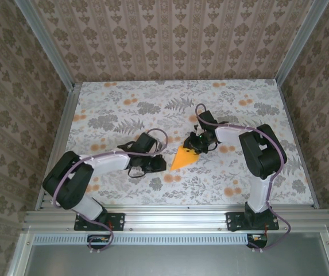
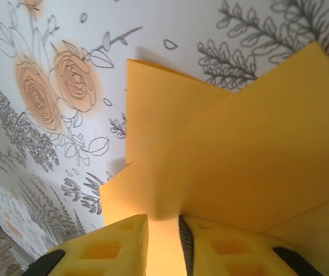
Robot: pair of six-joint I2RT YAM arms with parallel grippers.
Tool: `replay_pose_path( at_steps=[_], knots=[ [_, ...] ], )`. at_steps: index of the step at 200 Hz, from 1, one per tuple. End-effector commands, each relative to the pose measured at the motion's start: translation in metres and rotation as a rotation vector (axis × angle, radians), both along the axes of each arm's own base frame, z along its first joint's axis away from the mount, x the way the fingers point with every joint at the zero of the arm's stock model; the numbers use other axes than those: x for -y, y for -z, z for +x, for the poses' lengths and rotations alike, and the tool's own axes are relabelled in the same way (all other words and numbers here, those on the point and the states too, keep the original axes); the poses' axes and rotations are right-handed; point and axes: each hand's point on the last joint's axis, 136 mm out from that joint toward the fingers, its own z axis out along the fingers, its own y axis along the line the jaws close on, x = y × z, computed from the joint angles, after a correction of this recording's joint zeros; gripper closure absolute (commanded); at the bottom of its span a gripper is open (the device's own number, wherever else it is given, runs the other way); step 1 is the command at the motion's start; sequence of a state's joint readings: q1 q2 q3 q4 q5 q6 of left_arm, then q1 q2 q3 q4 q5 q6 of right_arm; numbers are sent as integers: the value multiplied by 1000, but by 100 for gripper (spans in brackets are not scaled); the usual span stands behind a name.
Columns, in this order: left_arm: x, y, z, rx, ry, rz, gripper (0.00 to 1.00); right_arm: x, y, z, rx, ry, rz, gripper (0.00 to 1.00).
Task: Fold a paper plane with a square sheet of paper (pick it up from the middle)
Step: Fourth fold the wing at the center of the table, then turn over the paper at the center of the table.
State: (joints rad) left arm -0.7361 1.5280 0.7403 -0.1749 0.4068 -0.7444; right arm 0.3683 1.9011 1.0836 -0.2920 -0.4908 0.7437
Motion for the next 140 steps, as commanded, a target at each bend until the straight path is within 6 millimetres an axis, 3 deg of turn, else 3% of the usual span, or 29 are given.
replay_pose_path(
  at_steps=[1, 27, 49, 79, 101, 140],
  knots=[
    [9, -31, 21, 62, -32, -77, 76, 21, -3, -2, 7, 31, -80, 66],
    [19, -39, 35, 77, -20, -113, 65, 1, -61, 12, 153, 9, 69, 55],
    [32, -43, 47, 91, 5, -131, 60, 3, -82, 9, 218, 22, 106, 49],
    [45, -43, 54, 148, 63, -82, 58, 30, -77, -3, 244, 87, 29, 43],
    [43, -34, 55, 193, 87, 44, 52, 47, -64, -9, 231, 158, -5, 37],
    [37, -19, 60, 163, 32, 137, 39, 44, -42, -6, 165, 204, 18, 37]
  ],
)
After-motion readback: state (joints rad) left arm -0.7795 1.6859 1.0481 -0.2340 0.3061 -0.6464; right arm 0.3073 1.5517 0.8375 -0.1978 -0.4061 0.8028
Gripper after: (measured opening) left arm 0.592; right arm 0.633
